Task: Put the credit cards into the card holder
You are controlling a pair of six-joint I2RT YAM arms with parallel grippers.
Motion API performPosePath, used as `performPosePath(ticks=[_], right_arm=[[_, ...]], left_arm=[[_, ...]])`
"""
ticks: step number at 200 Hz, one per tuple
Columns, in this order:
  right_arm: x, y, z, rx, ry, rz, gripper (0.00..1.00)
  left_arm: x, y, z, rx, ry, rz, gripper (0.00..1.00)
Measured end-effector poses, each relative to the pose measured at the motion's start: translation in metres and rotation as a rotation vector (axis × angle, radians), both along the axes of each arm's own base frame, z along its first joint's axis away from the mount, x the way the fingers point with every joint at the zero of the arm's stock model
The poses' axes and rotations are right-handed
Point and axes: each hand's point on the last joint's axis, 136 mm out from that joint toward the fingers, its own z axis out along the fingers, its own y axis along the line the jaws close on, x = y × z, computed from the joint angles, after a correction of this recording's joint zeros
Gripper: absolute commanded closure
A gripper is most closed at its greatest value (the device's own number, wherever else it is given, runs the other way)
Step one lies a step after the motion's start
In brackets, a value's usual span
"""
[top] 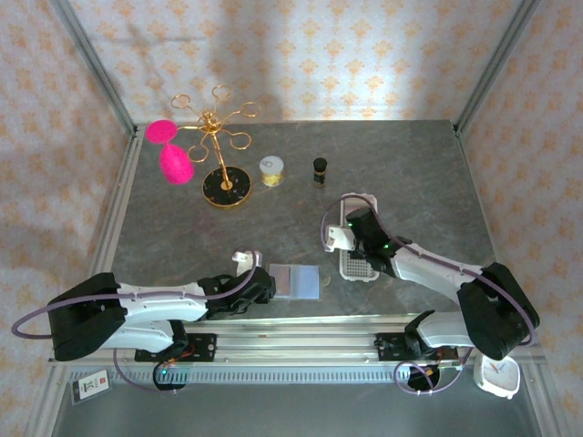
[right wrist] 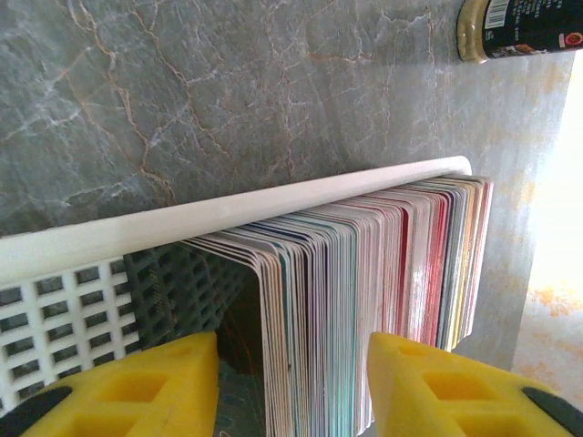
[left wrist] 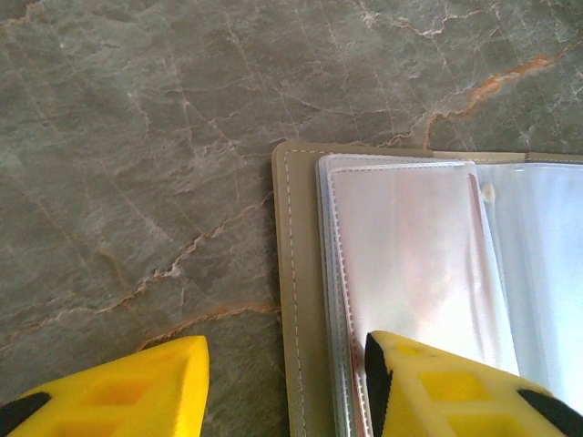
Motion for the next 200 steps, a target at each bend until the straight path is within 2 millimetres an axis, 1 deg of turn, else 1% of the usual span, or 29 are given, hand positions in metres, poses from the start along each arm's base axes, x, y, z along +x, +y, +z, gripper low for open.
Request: performPosePath(ticks=[20, 30, 43, 74, 84, 98, 123, 139, 182, 200], right_arm=[[-0.0014, -0.0001, -0.0013, -0.003, 0.008, 0.005, 0.65], [-0.0021, -0.0005, -0.002, -0.006, 0.011, 0.005, 0.69], [-0.003, -0.0006, -0.0028, -0.007, 0.017, 0.007, 0.7], [-0.0049, -0.0012, -0.0045, -0.01, 0.027, 0.008, 0.77], [-0.0049, -0.0011, -0.0039, -0.009, 0.026, 0.009, 0.81], [-0.0053, -0.0014, -0.0031, -0.008, 0.026, 0.007, 0.82], [-0.0058, -0.0018, -0.0016, -0.006, 0.024, 0.006, 0.89], [-0.006, -0.0019, -0.0006, -0.005, 0.023, 0.006, 0.9], [-0.0061, -0.0022, 0.0006, -0.004, 0.021, 0.006, 1.0], [-0.0061, -0.0021, 0.0007, -0.004, 0.021, 0.006, 1.0]], left_arm=[[-0.003, 0.0001, 0.0002, -0.02, 0.008, -0.003, 0.53], [-0.0041, 0.0004, 0.0006, -0.029, 0.011, -0.001, 0.53], [-0.0053, 0.0005, 0.0011, -0.038, 0.013, -0.002, 0.53], [-0.0074, -0.0008, 0.0006, -0.053, 0.022, -0.008, 0.53], [-0.0072, -0.0017, 0.0011, -0.061, 0.021, -0.006, 0.54], [-0.0069, -0.0029, 0.0014, -0.066, 0.02, -0.007, 0.55], [-0.0067, -0.0036, 0.0016, -0.069, 0.02, -0.007, 0.55], [-0.0066, -0.0048, 0.0014, -0.072, 0.021, -0.009, 0.55], [-0.0065, -0.006, 0.0011, -0.083, 0.018, -0.012, 0.56], [-0.0065, -0.0059, 0.0008, -0.088, 0.019, -0.006, 0.56]])
